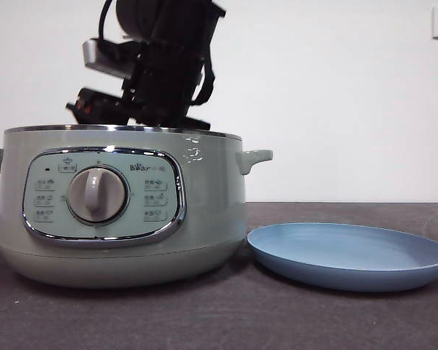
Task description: Take the pumpkin out from the steamer,put the pumpkin in the blue plate,close the lid
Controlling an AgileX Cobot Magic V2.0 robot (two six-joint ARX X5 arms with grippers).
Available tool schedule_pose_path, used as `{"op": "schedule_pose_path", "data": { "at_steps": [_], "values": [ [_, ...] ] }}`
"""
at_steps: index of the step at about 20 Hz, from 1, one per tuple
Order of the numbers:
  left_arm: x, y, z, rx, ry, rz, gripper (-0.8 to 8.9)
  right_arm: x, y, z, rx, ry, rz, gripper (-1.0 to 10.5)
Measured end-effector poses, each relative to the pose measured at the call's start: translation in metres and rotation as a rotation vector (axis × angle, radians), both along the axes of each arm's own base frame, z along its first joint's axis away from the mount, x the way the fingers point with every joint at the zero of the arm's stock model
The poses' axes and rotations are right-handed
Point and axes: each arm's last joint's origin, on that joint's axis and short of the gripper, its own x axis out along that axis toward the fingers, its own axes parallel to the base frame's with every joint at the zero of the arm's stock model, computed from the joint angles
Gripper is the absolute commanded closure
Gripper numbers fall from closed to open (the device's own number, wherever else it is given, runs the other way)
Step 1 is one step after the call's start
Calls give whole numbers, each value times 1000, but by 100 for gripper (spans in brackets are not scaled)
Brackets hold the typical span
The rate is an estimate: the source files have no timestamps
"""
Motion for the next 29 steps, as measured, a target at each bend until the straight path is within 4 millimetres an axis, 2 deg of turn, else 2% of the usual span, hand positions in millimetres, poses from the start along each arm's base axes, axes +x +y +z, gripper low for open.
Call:
{"op": "schedule_pose_path", "data": {
  "at_steps": [1, 2, 6, 8, 10, 11, 13, 15, 17, 20, 23, 27, 29],
  "values": [
    [0, 0, 0, 1, 2, 0, 821, 0, 1, -2, -1, 0, 2, 620],
    [0, 0, -1, 5, 9, 0, 821, -1, 3, -2, 4, -5, 5, 970],
    [0, 0, -1, 7, 13, -1, 821, -4, 3, 5, 7, -34, 2, 954],
    [0, 0, -1, 8, 14, 0, 821, -12, -9, 42, 60, -85, -4, 949],
    [3, -2, -1, 10, 18, -1, 821, -22, -34, 87, 113, -133, -26, 949],
    [4, -2, -1, 6, 12, -1, 821, -25, -50, 104, 115, -136, -46, 949],
    [7, -4, 2, -6, -8, -2, 821, -25, -89, 125, 82, -108, -127, 949],
    [9, -5, 3, -10, -16, -3, 821, -23, -123, 135, 42, -47, -242, 951],
    [10, -6, 2, -9, -13, -3, 821, -20, -148, 137, 7, 5, -344, 957],
    [14, -8, 2, -4, -5, -3, 821, -19, -169, 130, -36, -8, -477, 957],
    [17, -10, 1, 1, 5, -3, 821, -28, -179, 110, -98, -61, -570, 957],
    [18, -10, 3, -11, -16, -3, 821, -40, -187, 83, -14, -122, -603, 957],
    [19, -11, 5, -19, -31, -3, 821, -40, -187, 62, 21, -148, -610, 957]
  ]
}}
